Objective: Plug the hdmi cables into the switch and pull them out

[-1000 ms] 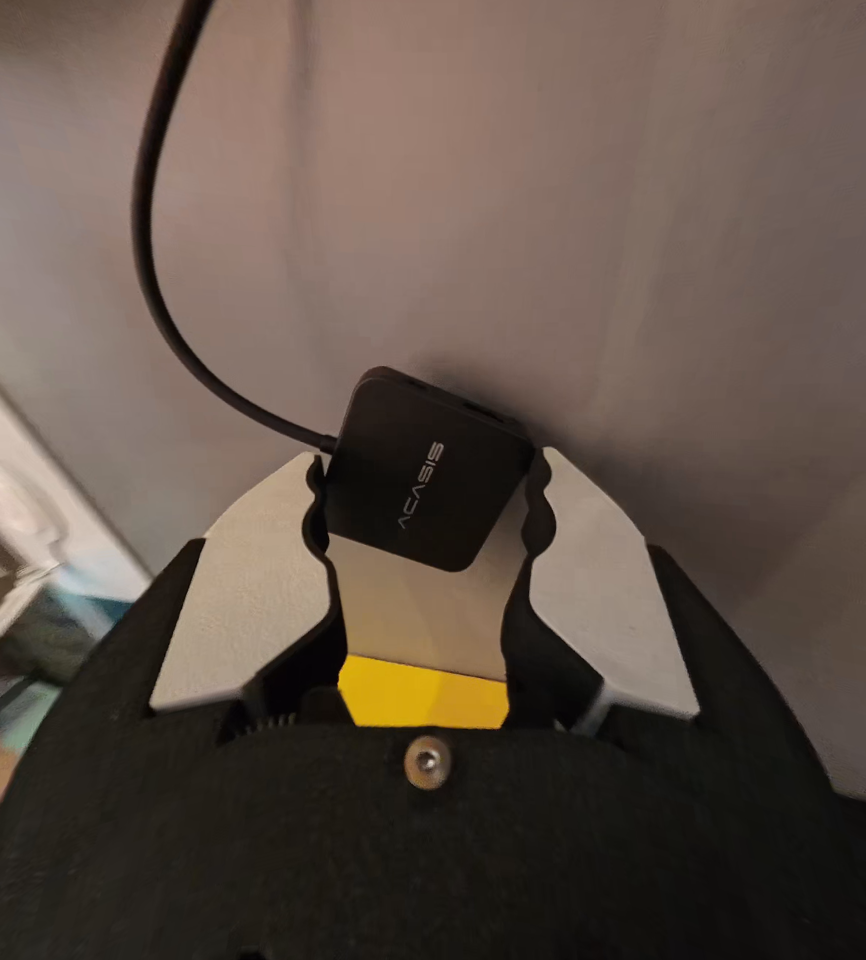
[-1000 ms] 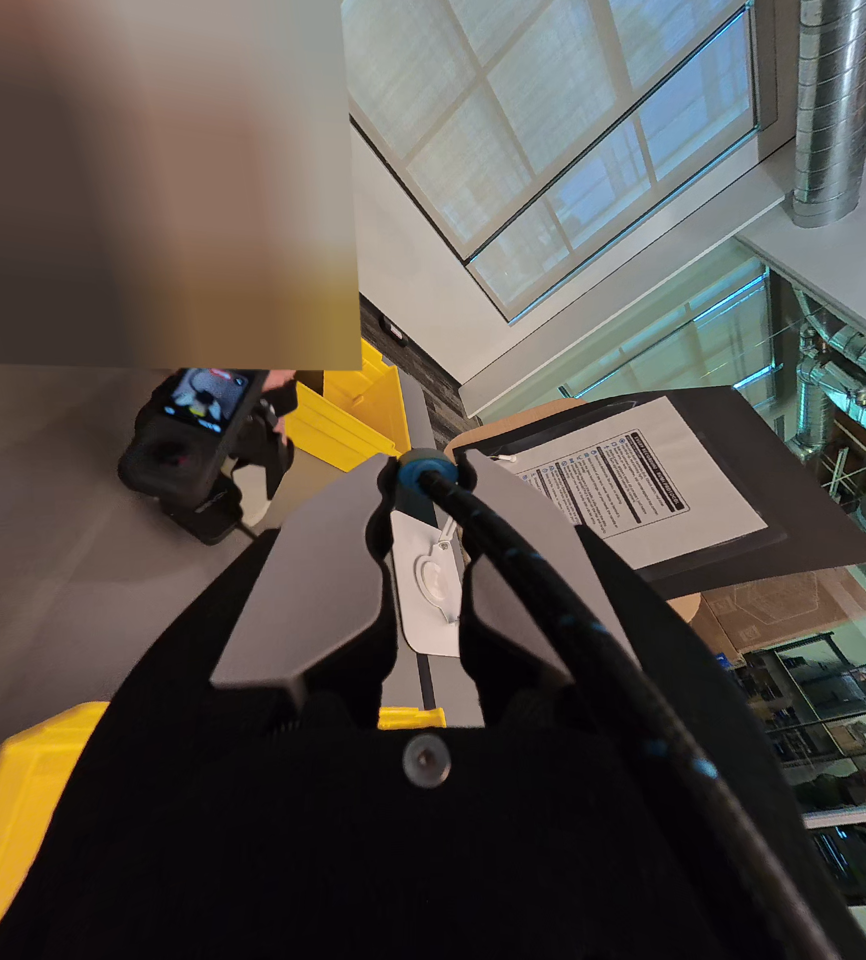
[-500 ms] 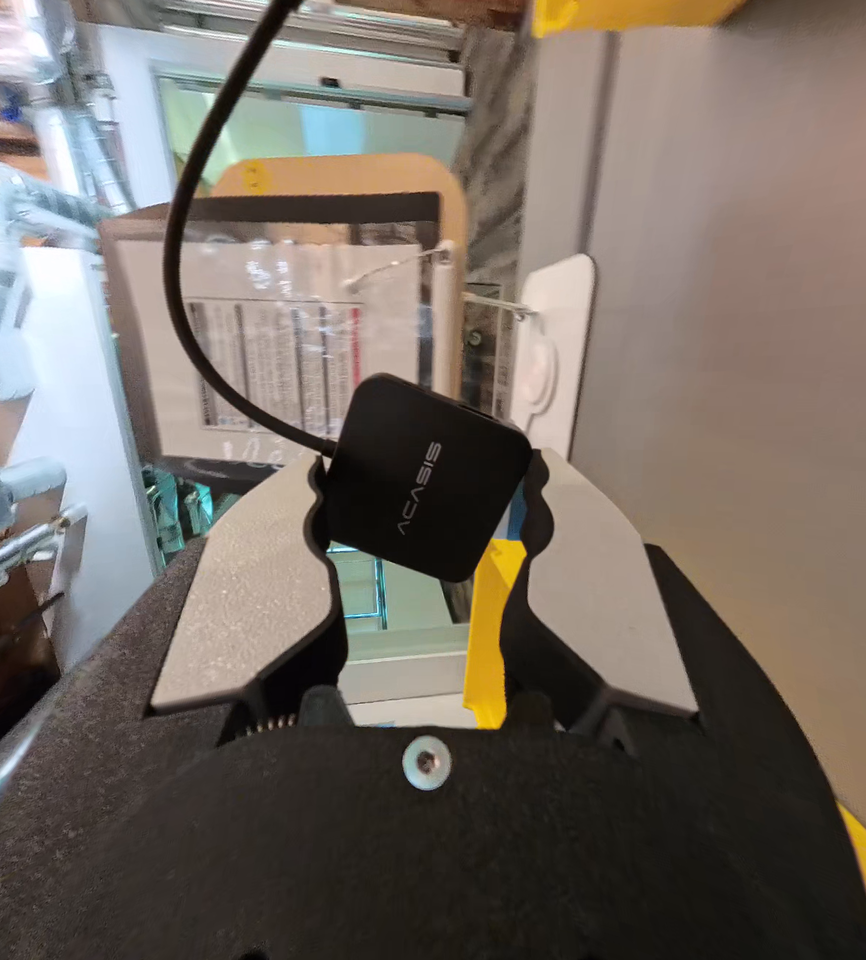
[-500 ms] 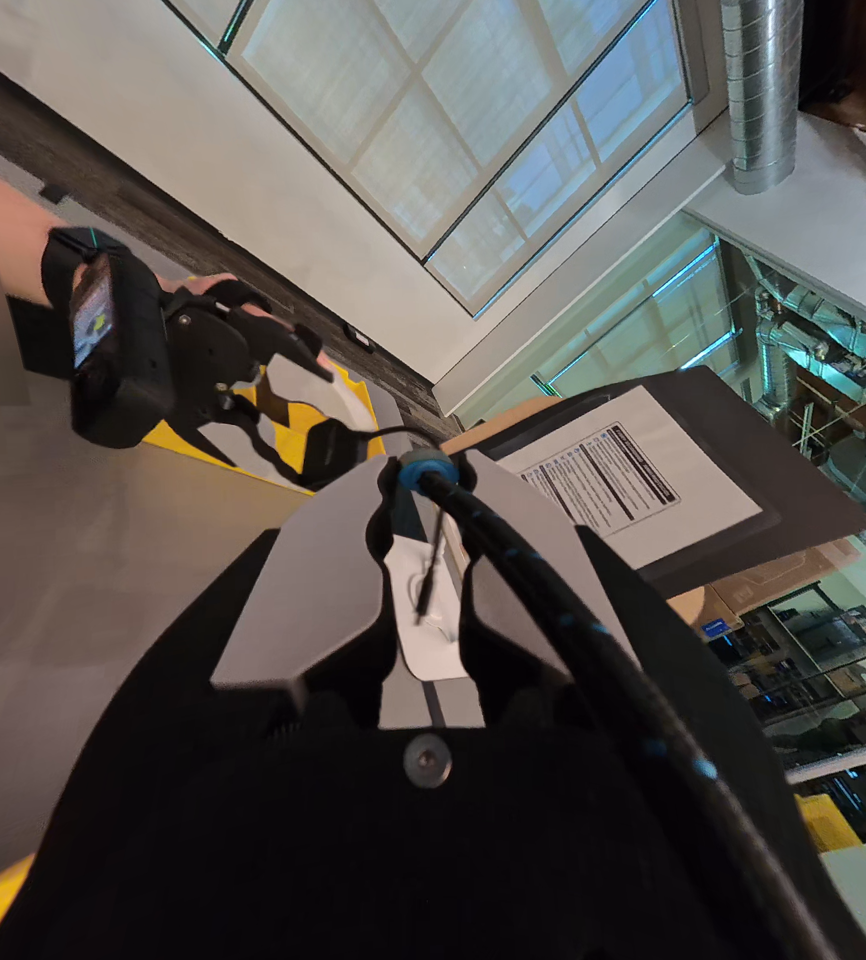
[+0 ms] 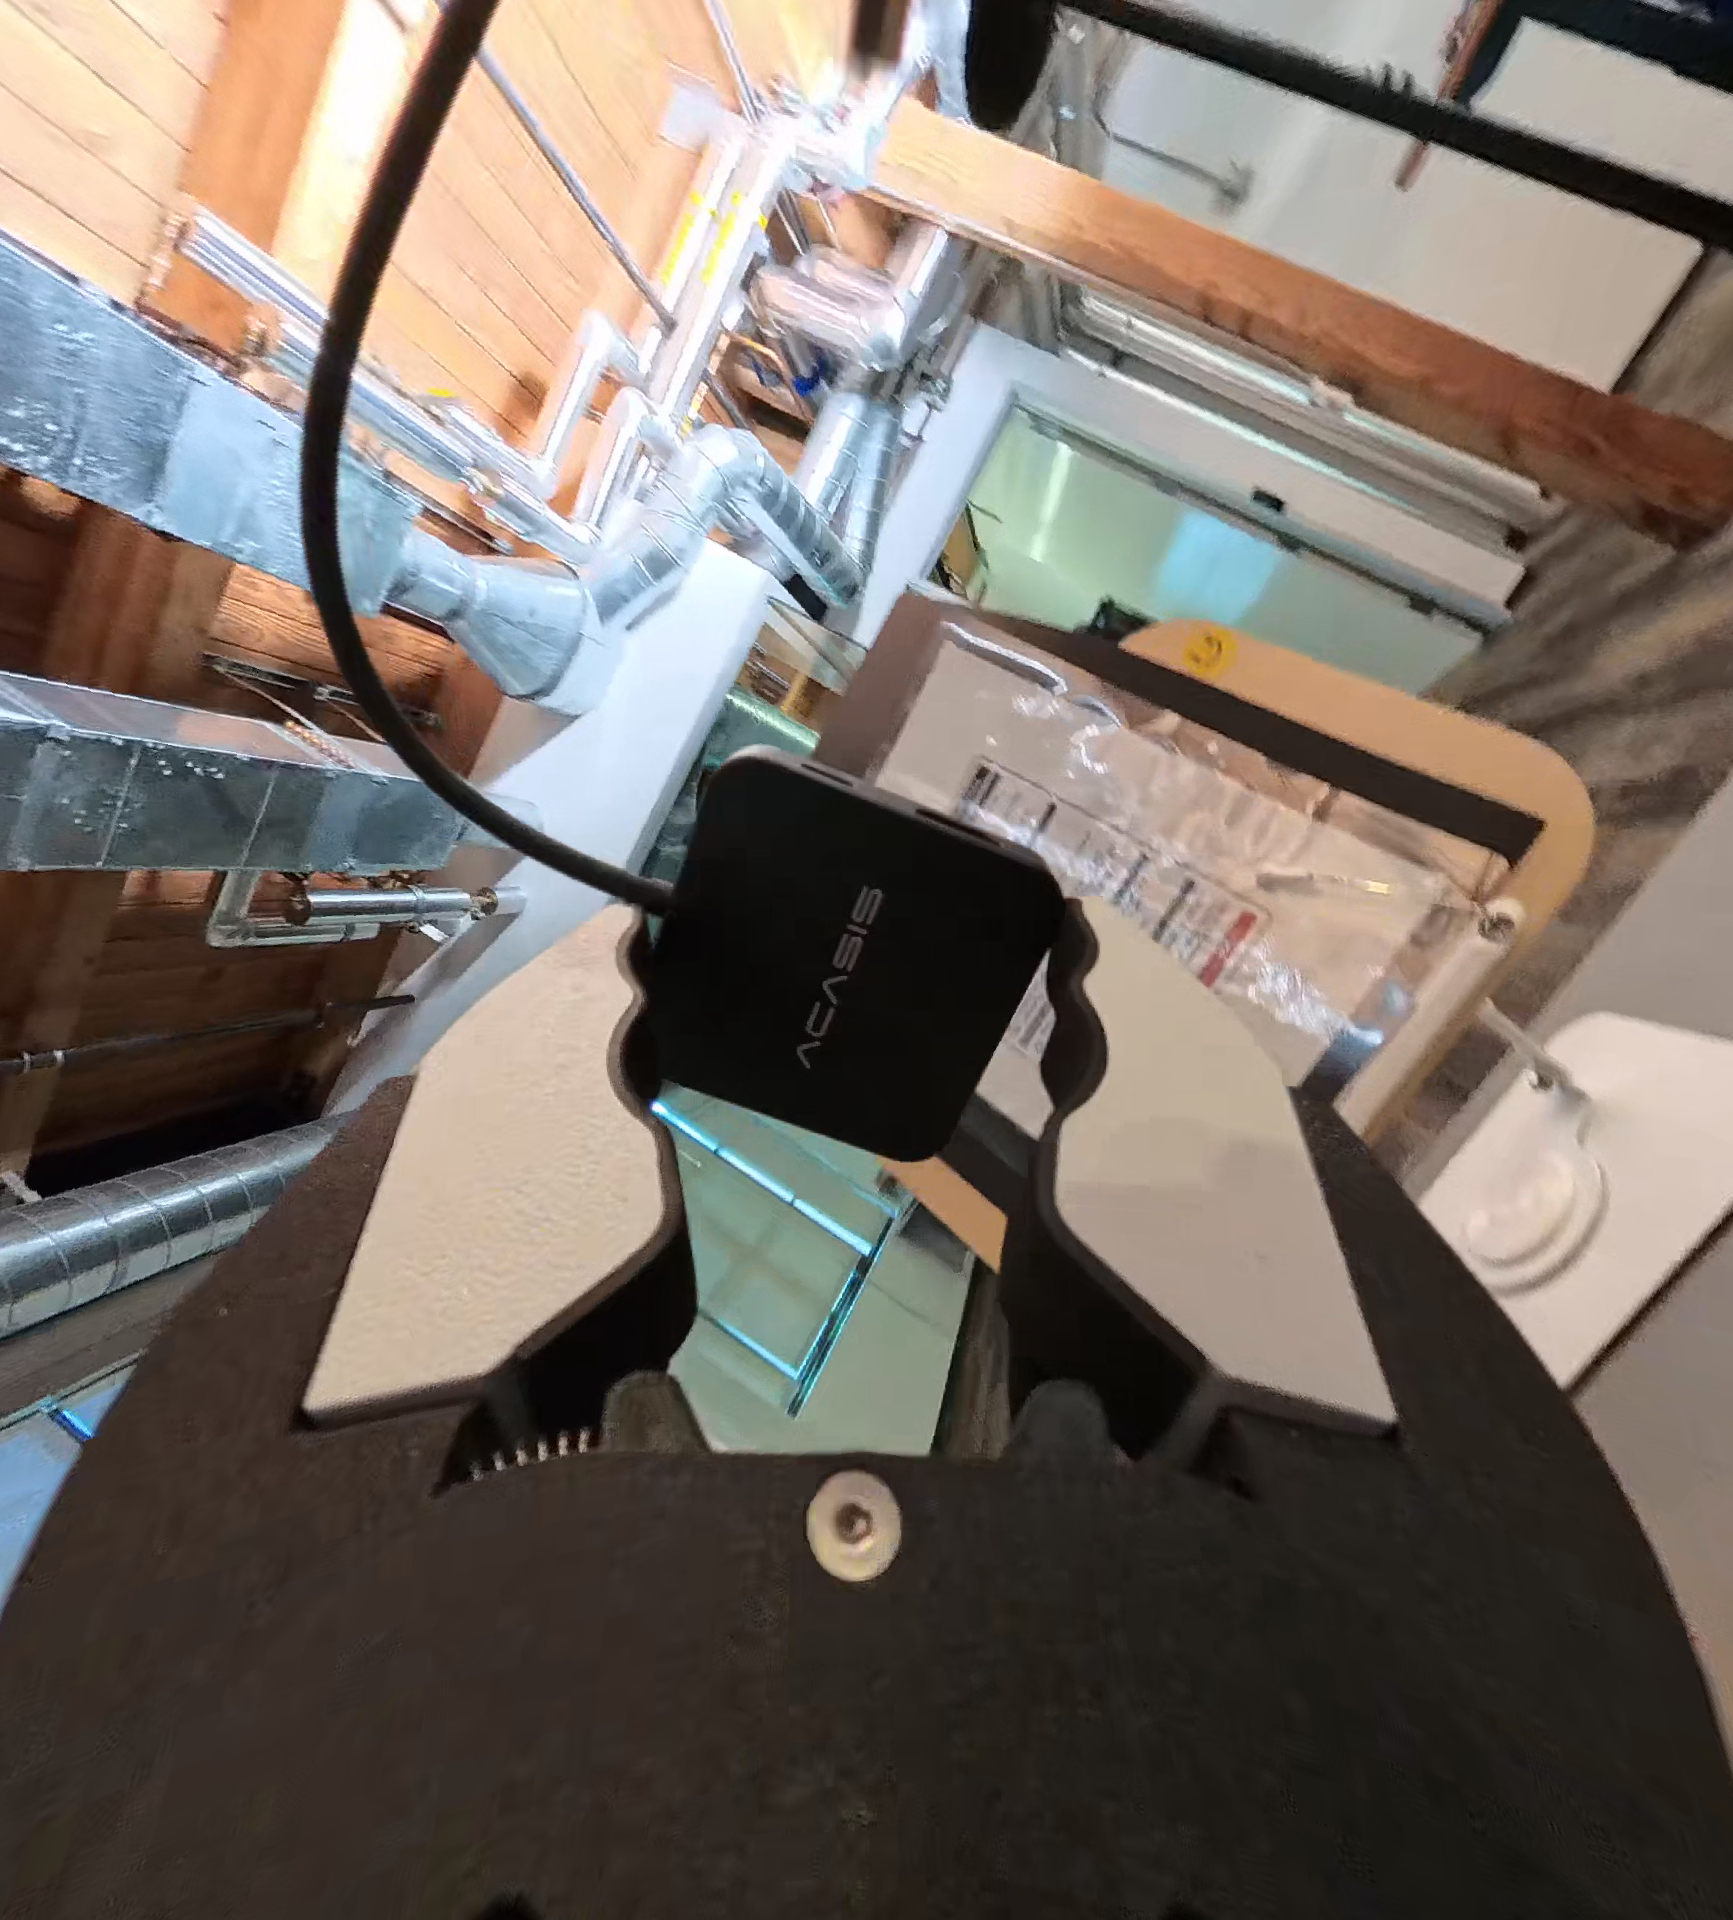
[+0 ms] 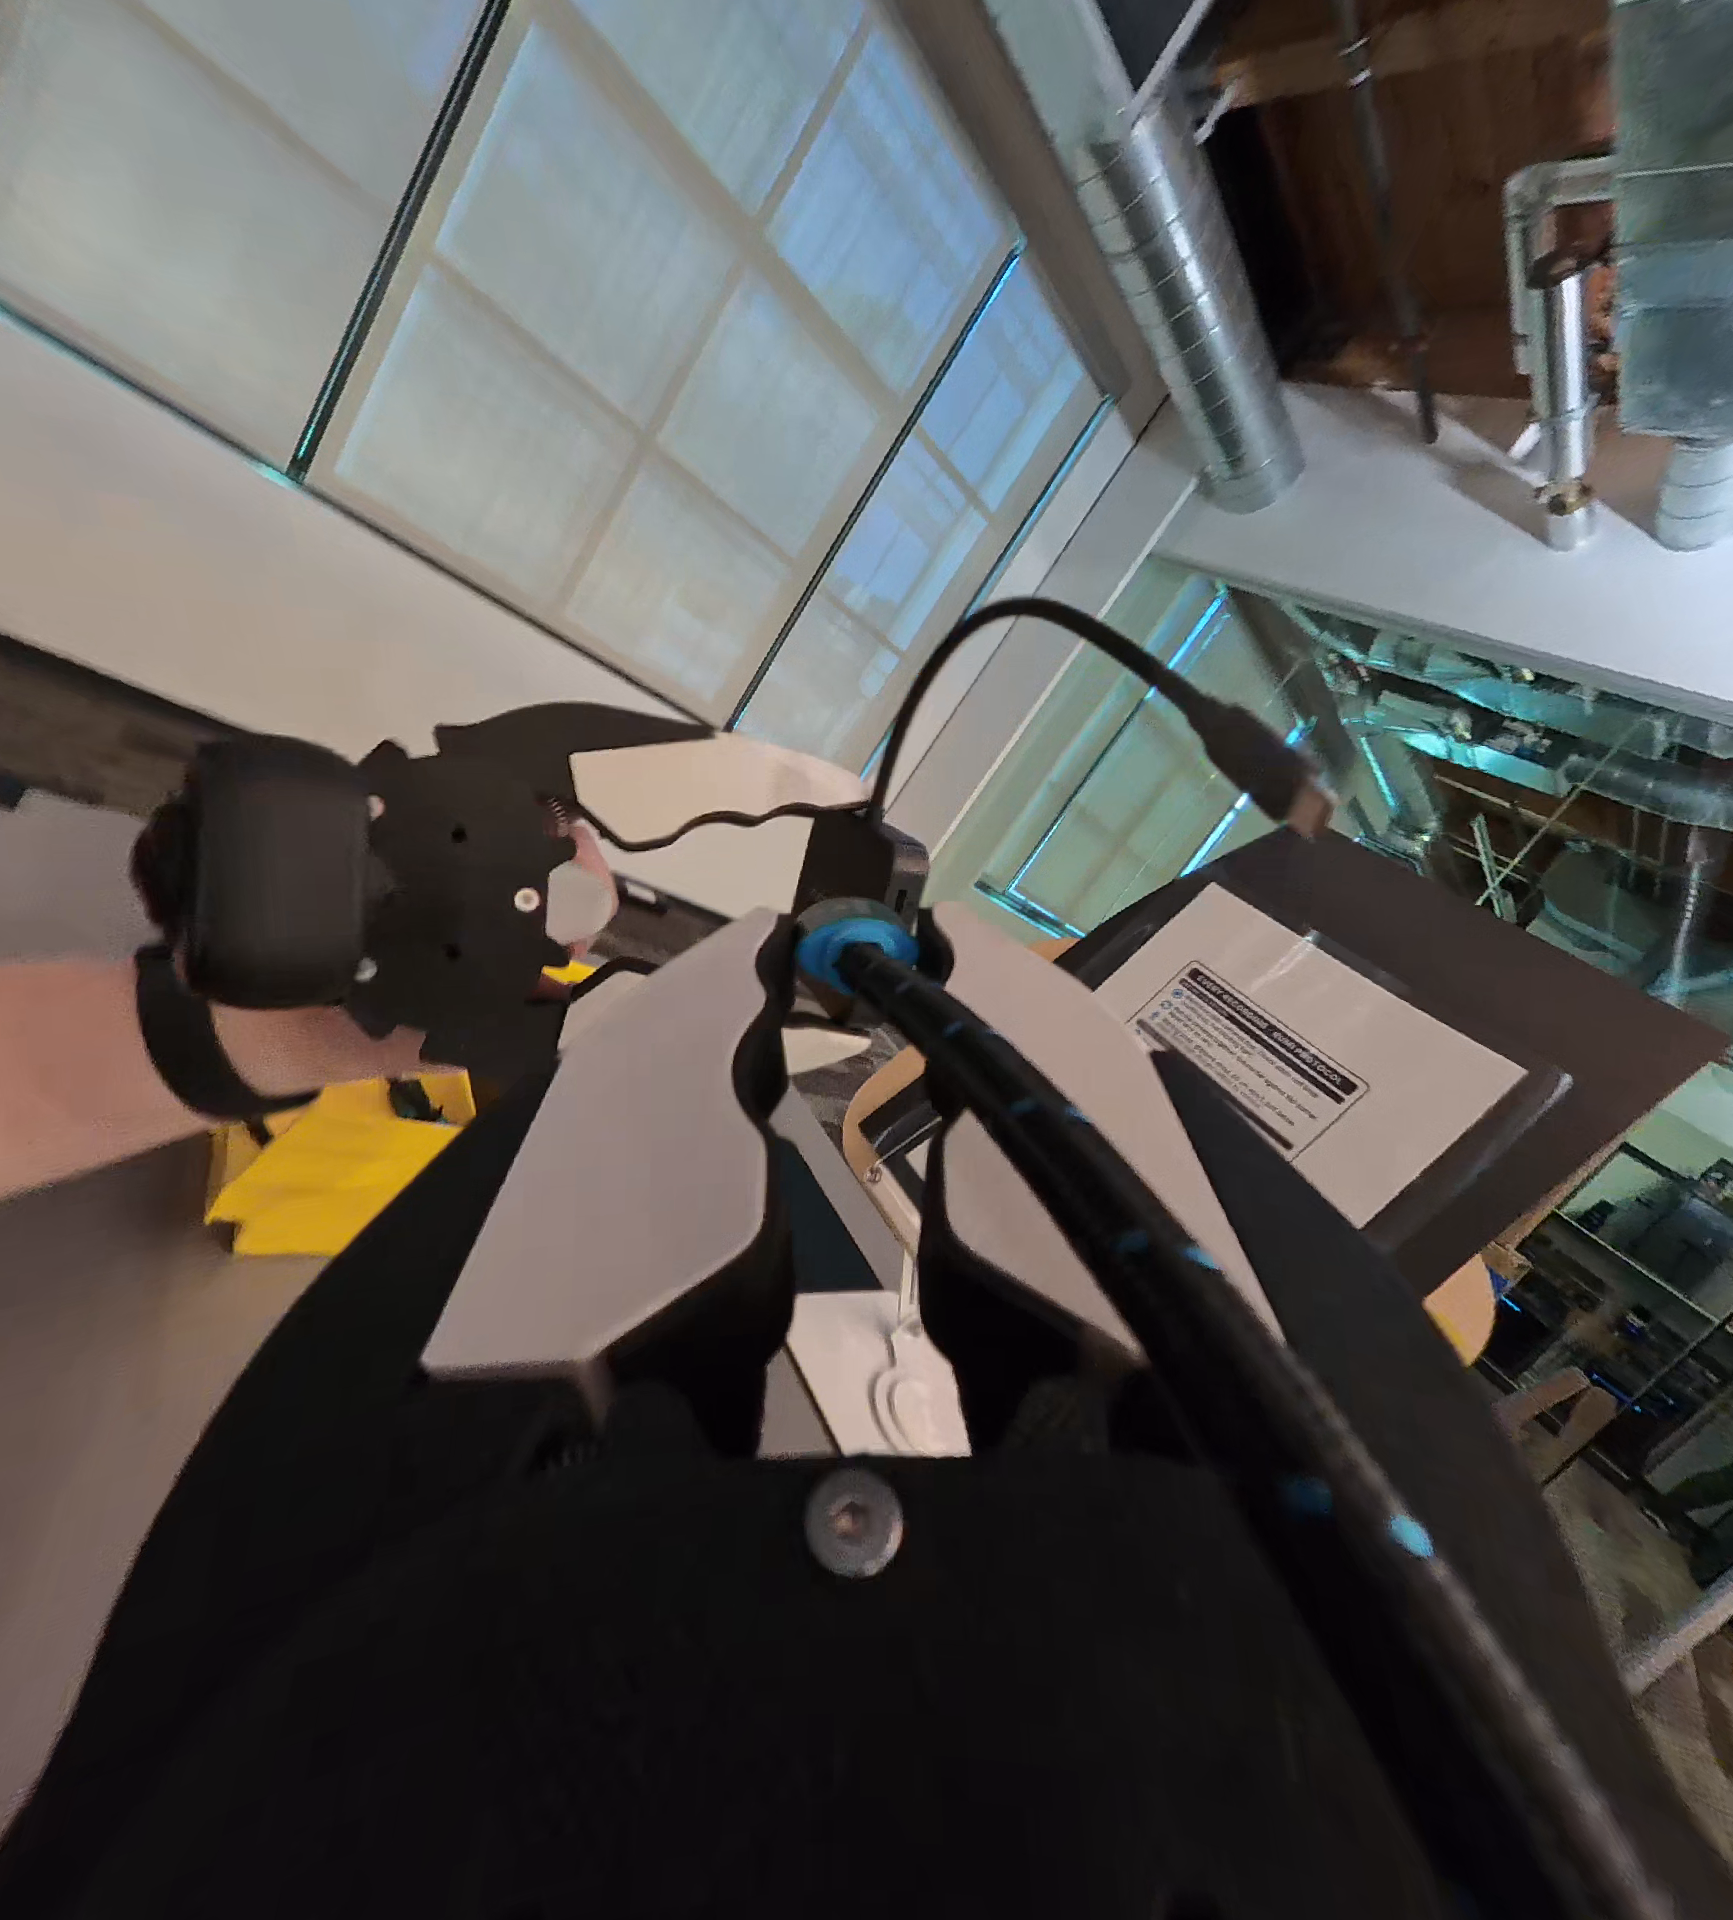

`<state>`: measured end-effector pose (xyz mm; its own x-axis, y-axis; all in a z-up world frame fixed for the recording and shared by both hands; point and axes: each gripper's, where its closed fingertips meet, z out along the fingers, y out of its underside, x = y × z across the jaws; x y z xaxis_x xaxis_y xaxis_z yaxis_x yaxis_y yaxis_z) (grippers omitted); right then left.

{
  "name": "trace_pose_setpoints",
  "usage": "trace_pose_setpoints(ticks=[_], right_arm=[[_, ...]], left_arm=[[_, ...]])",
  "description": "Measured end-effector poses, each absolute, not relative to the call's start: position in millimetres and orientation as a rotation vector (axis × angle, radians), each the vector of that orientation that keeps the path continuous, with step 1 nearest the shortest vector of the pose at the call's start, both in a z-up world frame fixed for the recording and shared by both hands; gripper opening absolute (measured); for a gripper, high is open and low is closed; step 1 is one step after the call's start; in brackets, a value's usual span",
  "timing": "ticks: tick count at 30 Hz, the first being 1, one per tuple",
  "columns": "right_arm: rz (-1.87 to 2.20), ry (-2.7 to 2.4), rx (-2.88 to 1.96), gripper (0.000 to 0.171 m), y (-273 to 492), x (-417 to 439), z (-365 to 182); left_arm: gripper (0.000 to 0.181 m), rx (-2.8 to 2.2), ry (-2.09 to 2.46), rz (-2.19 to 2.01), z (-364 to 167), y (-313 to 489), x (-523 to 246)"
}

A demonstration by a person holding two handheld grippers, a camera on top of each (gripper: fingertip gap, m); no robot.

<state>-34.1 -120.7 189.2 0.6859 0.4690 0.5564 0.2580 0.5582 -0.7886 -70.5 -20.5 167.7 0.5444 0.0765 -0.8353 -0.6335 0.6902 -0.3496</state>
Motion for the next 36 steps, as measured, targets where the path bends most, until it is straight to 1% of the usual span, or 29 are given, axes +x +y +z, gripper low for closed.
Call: trace_pose_setpoints(ticks=[15,27,31,36], right_arm=[[0.631,-0.558,-1.031,0.022,-111.4,-26.8,199.7],[1.145,-0.385,-1.054,0.022,-114.0,-18.5,207.2],[1.115,-0.364,-1.058,0.022,-109.4,-14.4,206.6],[0.909,-0.459,-1.032,0.022,-115.4,-12.4,210.6]], left_arm=[[0.072,-0.449,0.613,0.296,222.8,-59.1,-53.6],[0.072,-0.315,0.562,0.322,228.6,-70.8,-53.1],[0.073,-0.323,0.576,0.273,228.4,-74.4,-54.9],[0.073,-0.366,0.701,0.193,222.0,-70.6,-43.6]])
